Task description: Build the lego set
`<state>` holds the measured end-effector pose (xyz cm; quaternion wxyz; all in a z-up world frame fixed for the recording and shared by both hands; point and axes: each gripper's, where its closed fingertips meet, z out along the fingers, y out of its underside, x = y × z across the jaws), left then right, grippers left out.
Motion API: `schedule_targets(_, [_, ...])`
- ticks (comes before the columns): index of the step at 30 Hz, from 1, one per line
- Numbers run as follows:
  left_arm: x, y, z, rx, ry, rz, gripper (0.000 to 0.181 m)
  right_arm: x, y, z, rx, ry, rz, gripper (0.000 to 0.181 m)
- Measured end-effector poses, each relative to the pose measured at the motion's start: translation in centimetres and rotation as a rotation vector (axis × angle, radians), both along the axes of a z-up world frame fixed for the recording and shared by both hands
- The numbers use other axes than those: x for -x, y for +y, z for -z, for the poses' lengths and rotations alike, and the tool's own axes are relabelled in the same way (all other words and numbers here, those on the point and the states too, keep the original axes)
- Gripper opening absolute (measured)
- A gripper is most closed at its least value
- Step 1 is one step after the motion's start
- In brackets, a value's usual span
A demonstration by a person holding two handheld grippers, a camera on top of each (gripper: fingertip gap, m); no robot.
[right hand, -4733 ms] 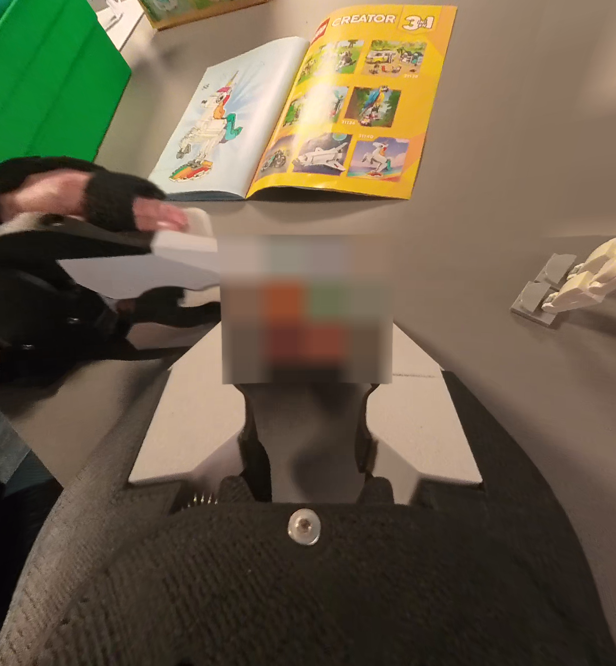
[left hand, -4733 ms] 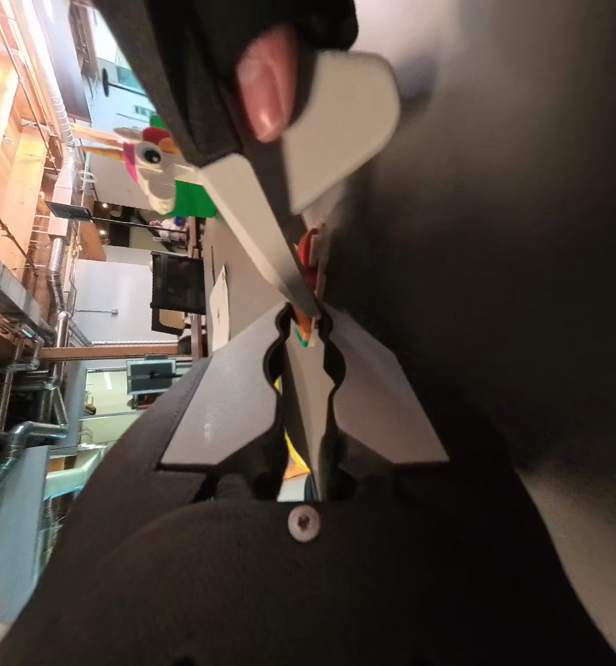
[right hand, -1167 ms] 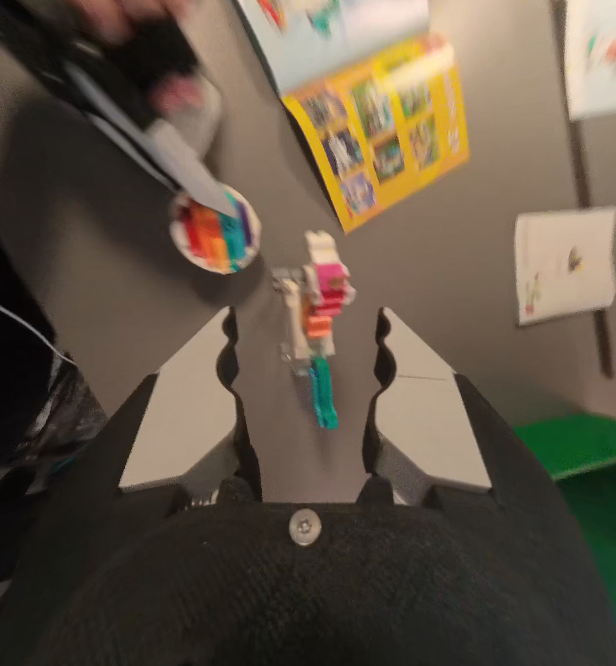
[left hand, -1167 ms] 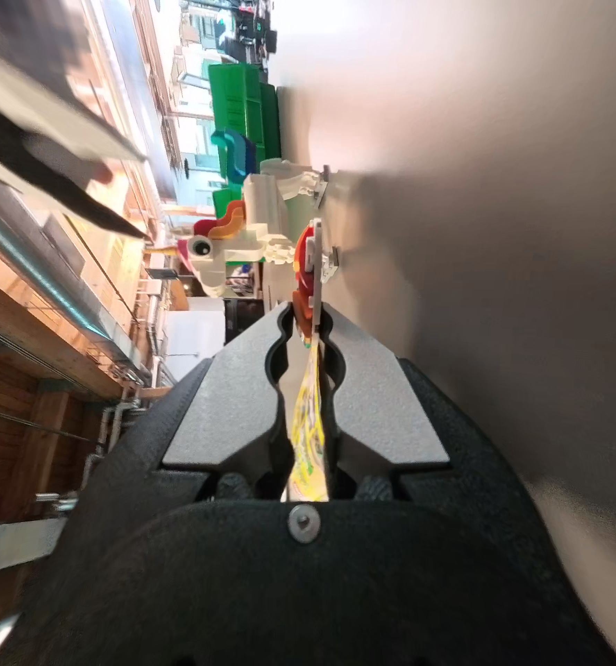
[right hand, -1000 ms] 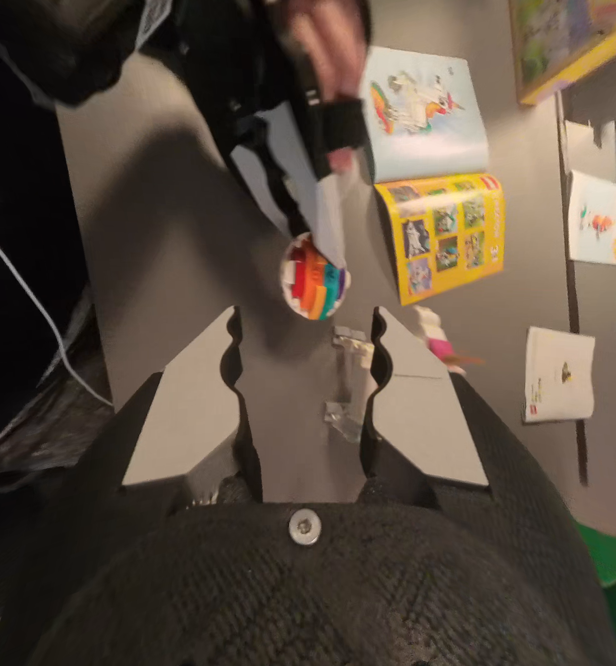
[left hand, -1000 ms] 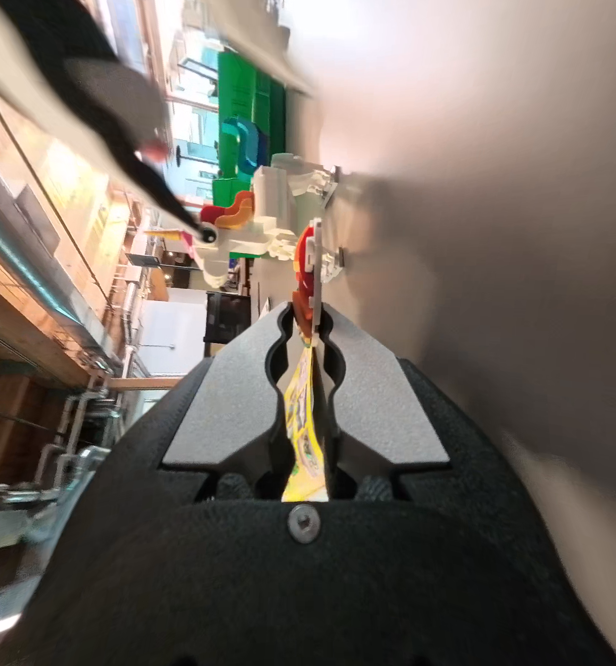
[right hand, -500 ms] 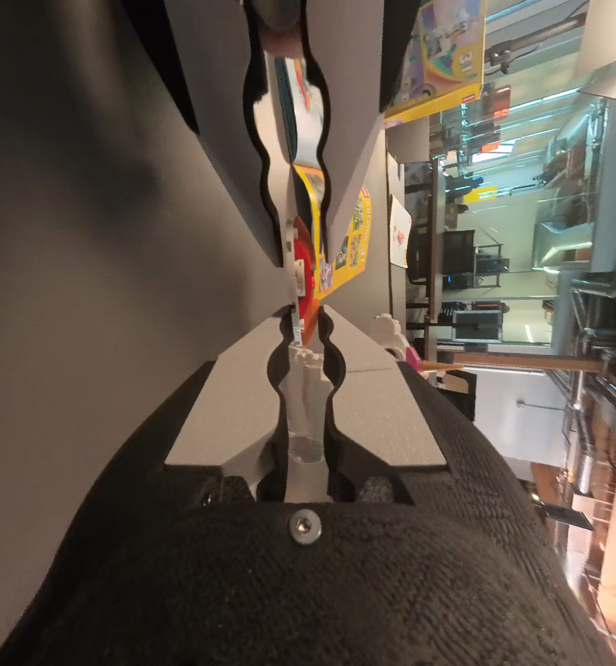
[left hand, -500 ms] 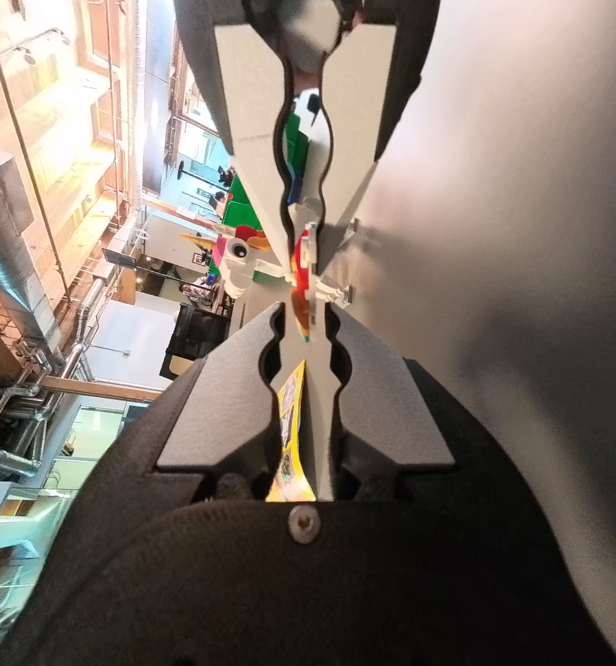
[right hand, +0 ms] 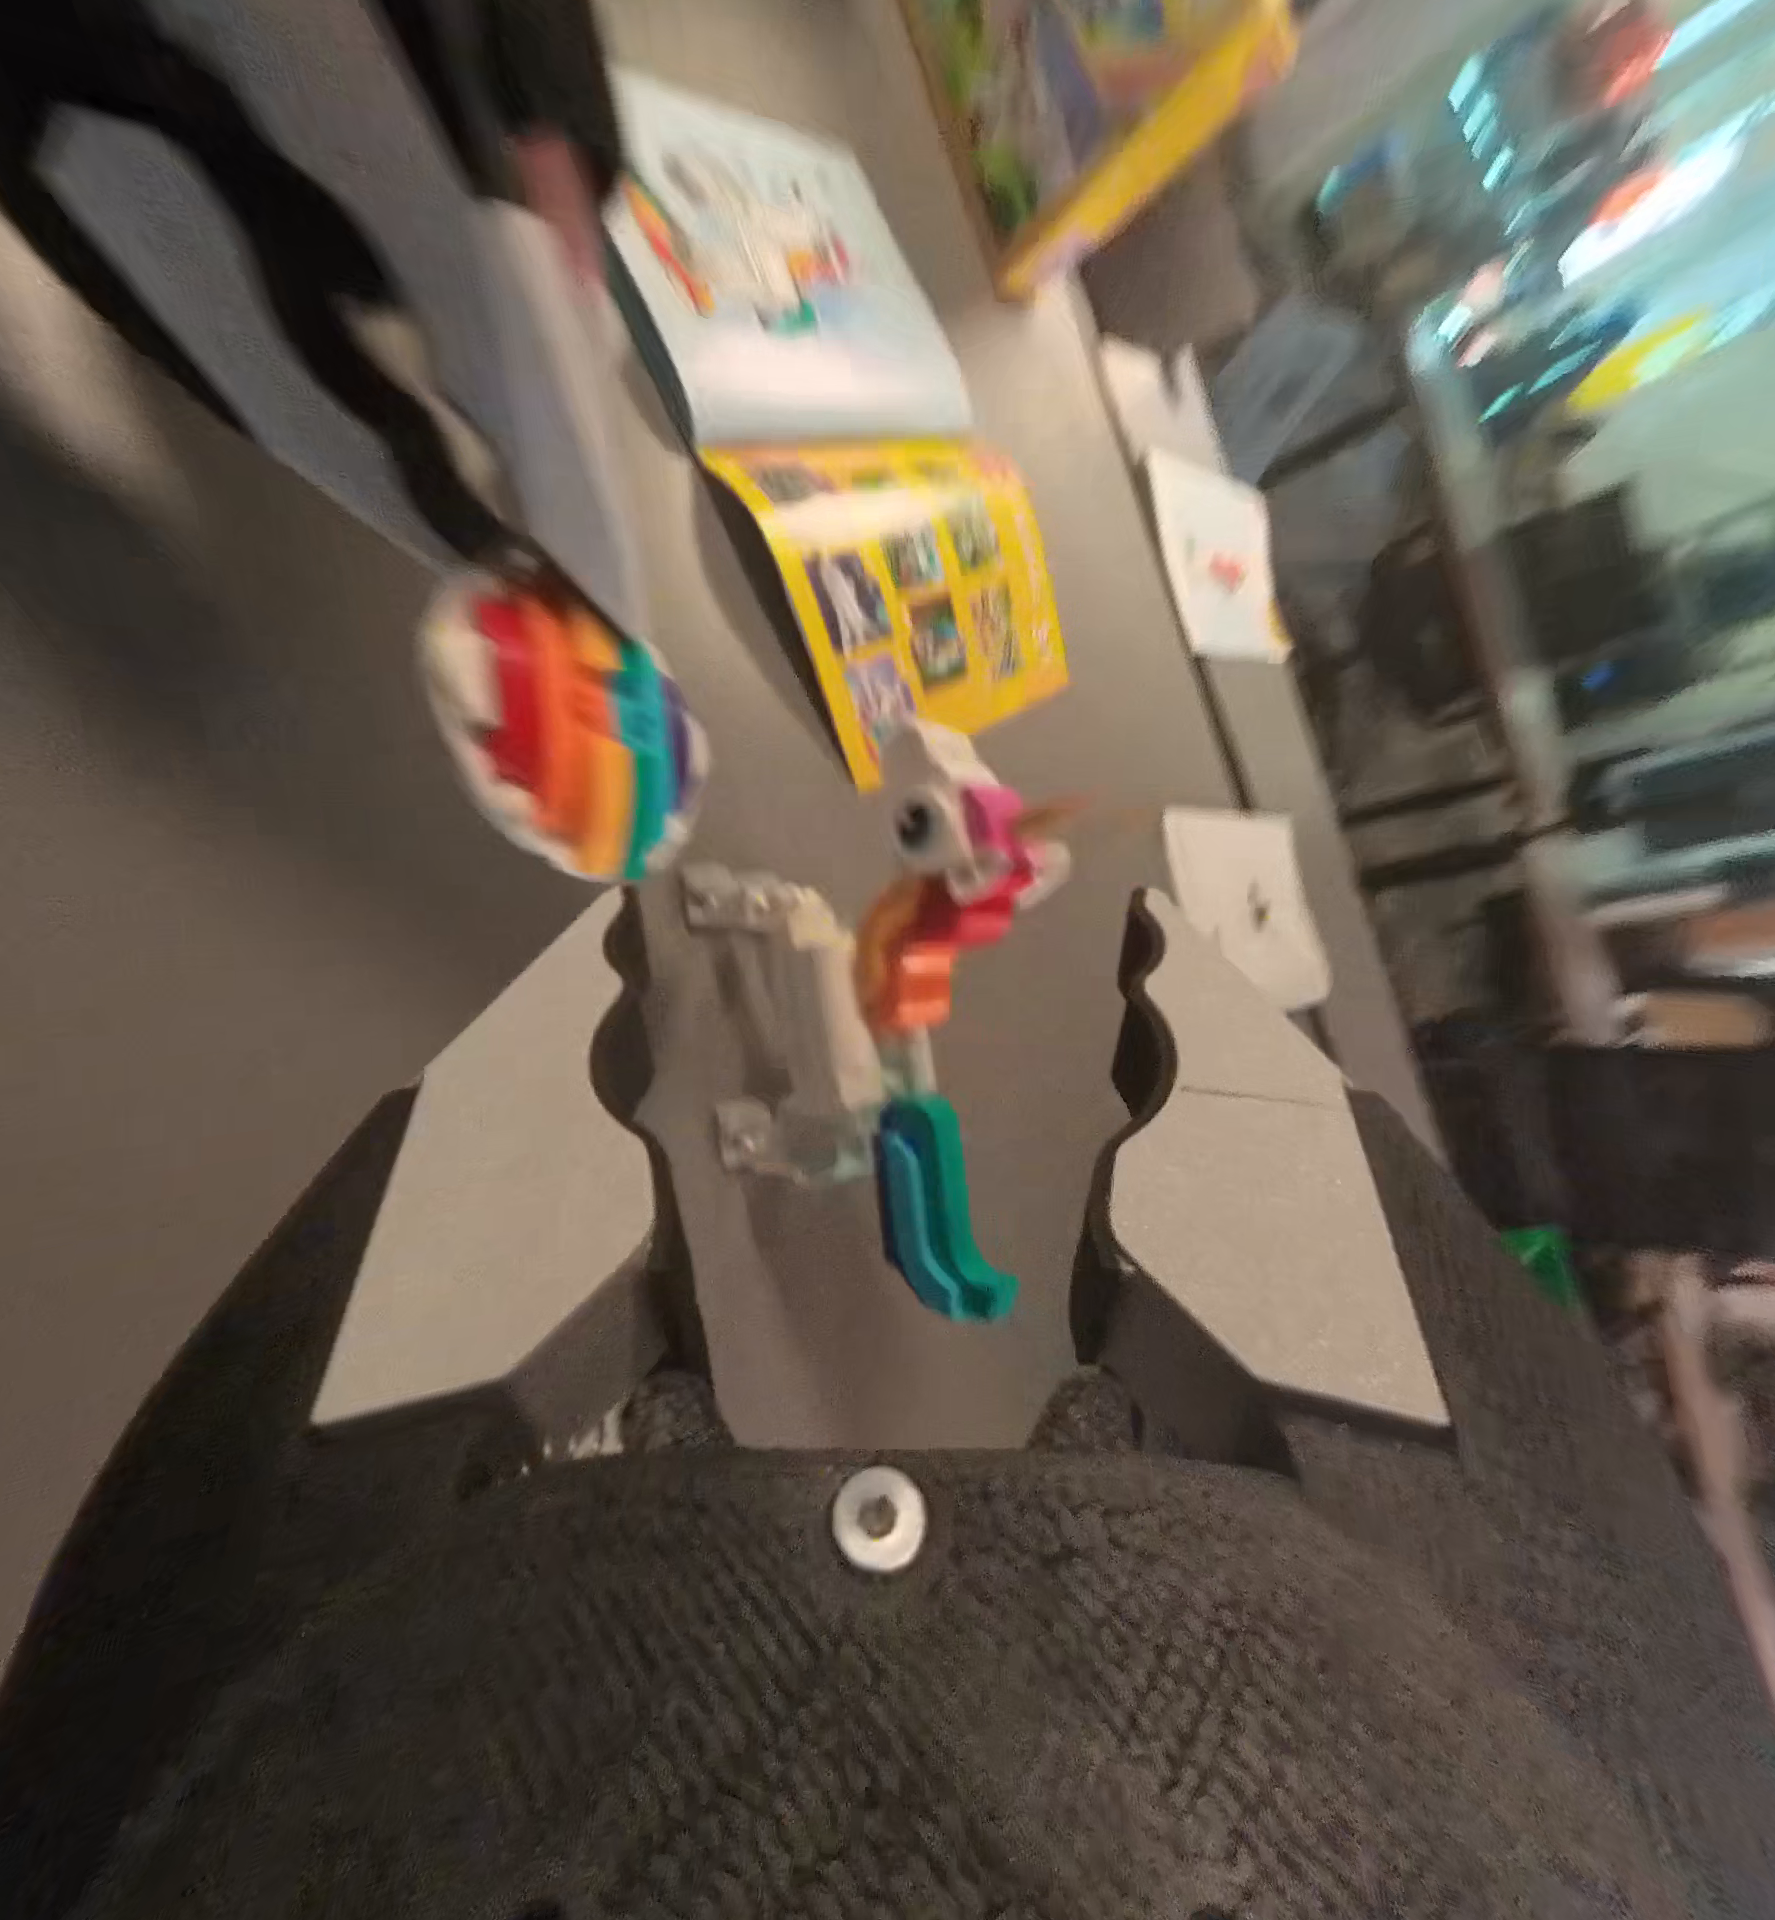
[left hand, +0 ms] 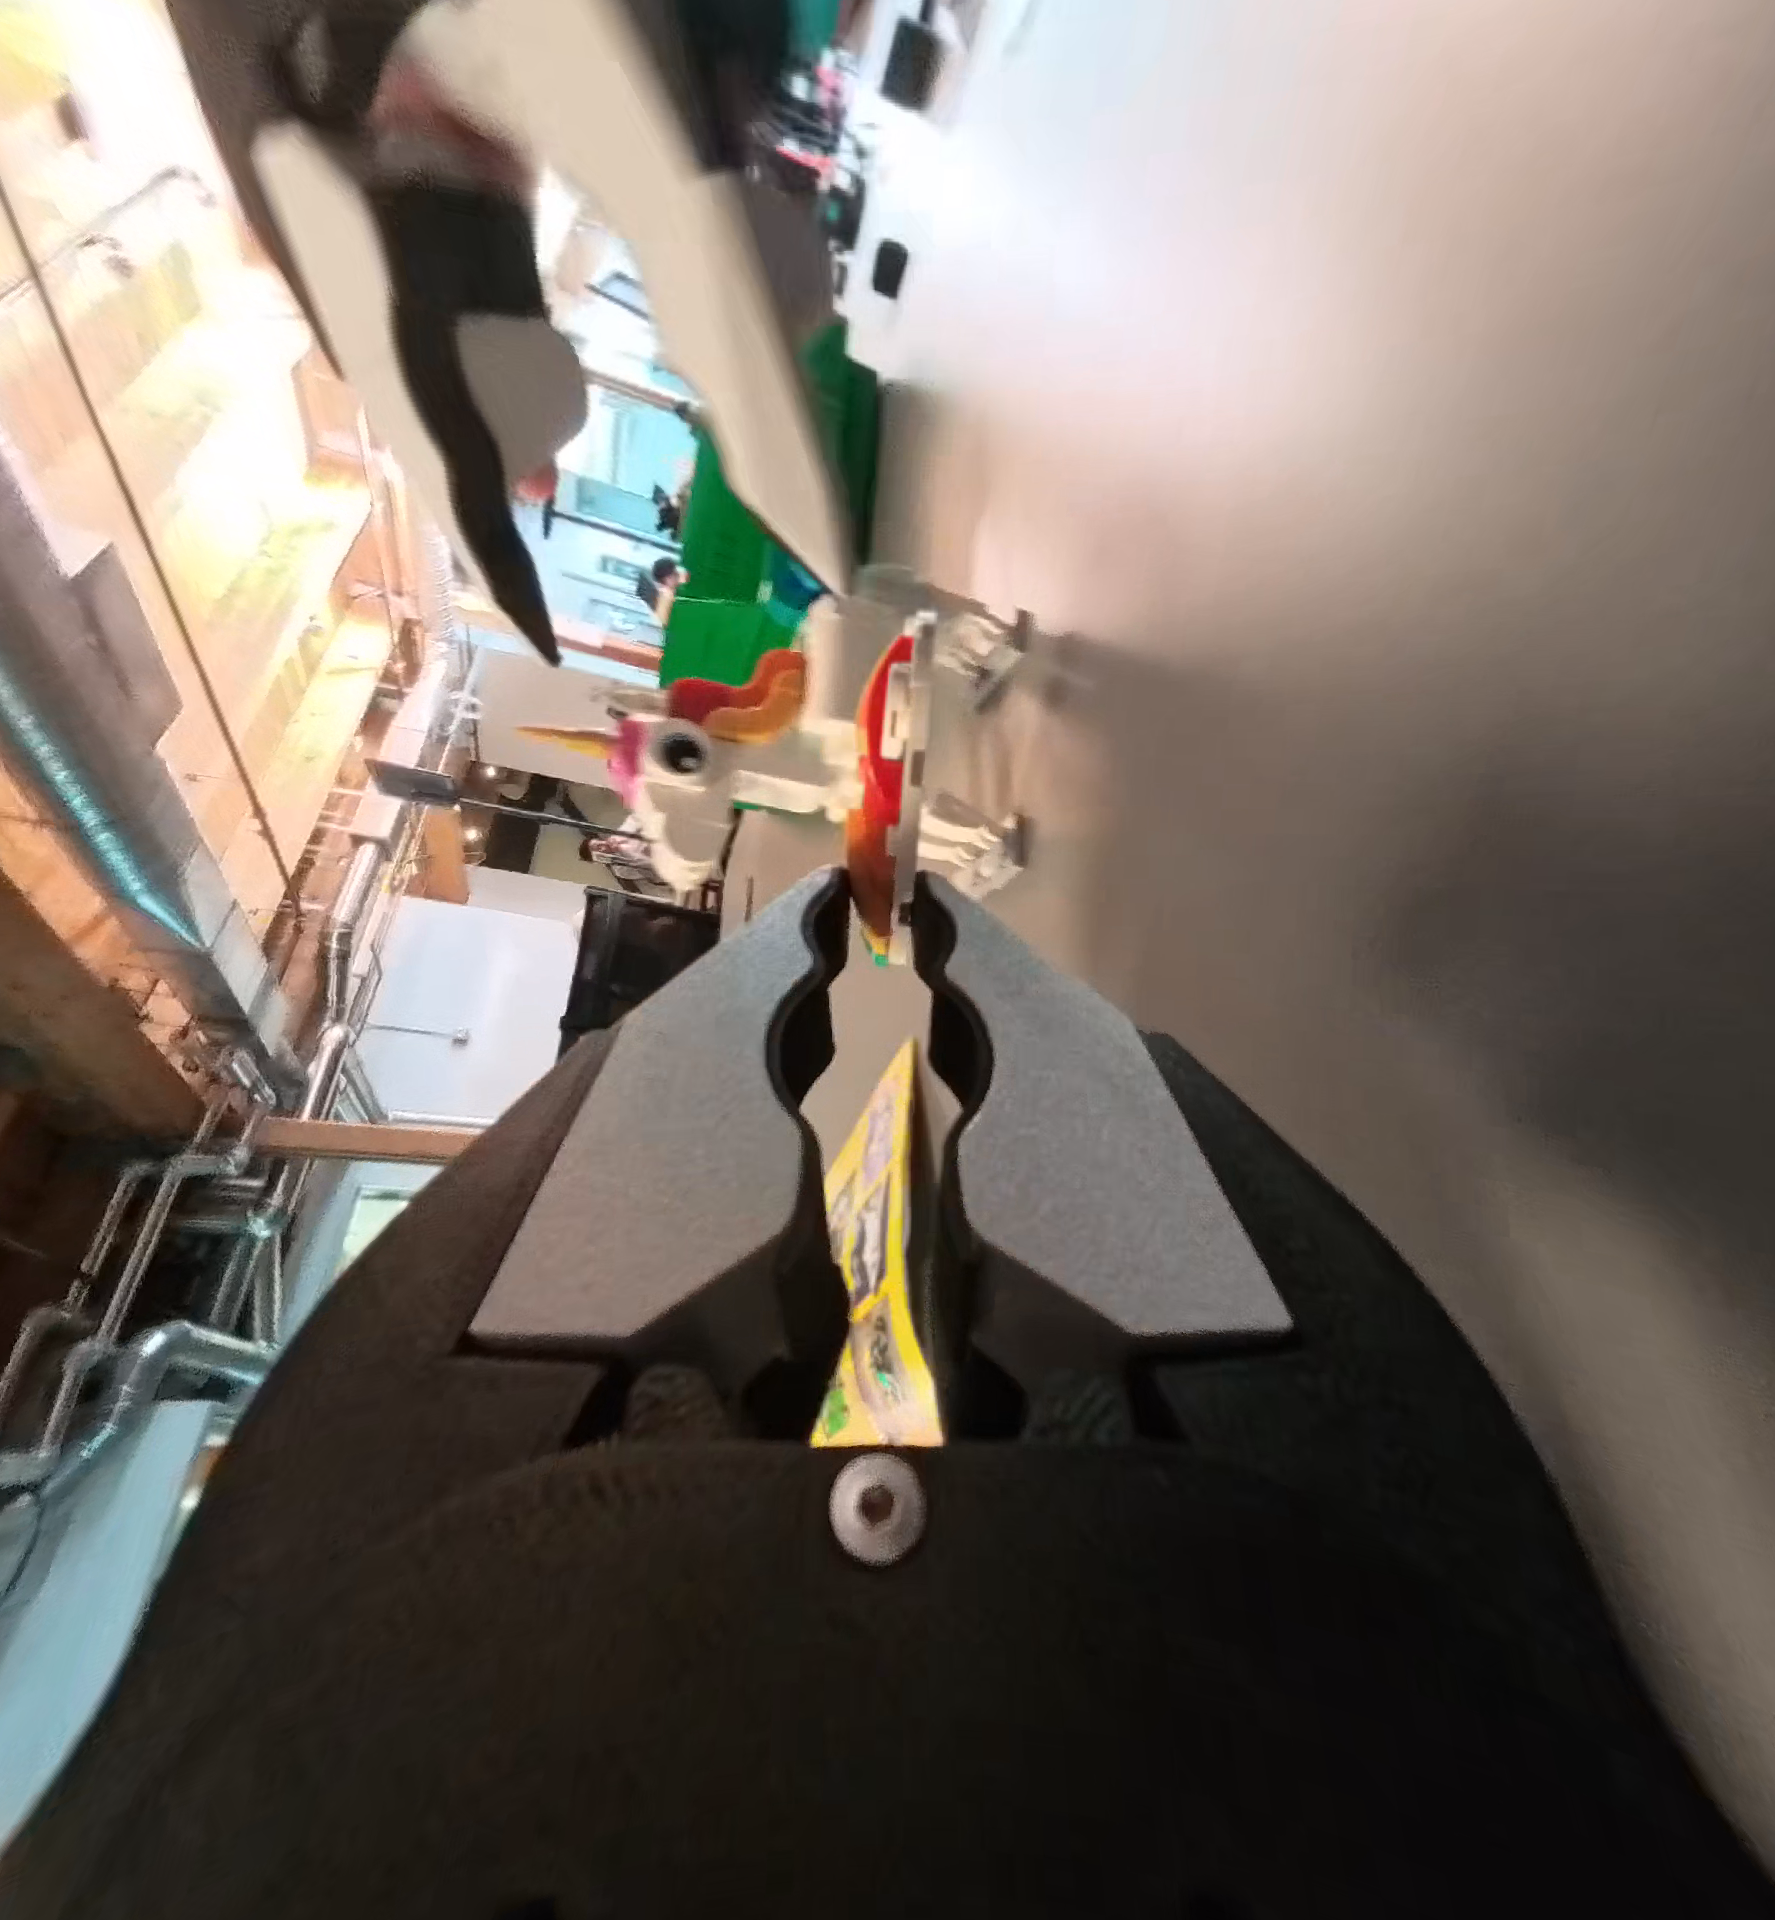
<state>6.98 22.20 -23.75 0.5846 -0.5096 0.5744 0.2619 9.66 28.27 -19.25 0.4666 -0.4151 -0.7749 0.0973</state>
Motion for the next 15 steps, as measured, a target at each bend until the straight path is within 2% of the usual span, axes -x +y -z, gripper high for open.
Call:
schedule_targets(4, [-0.3,-0.3,1.3,-0.023,0.122,0.023,0.011,-1.1,2.7,2.6,0.187,-0.288,0.013,0.084])
schedule_targets(9, [-0.7,-0.6,1.8,-0.028,0.166,0.043,0.011,-2.7,4.1,7.2,0.181,-0.698,-0.019,0.074])
schedule_targets(12, [-0.8,-0.6,2.0,-0.026,0.172,0.048,0.011,-2.6,4.4,8.3,0.197,-0.786,-0.04,0.051])
schedule_targets(15, [-0.9,-0.7,2.2,-0.026,0.184,0.054,0.011,-2.4,4.2,8.3,0.243,-0.81,-0.051,0.036])
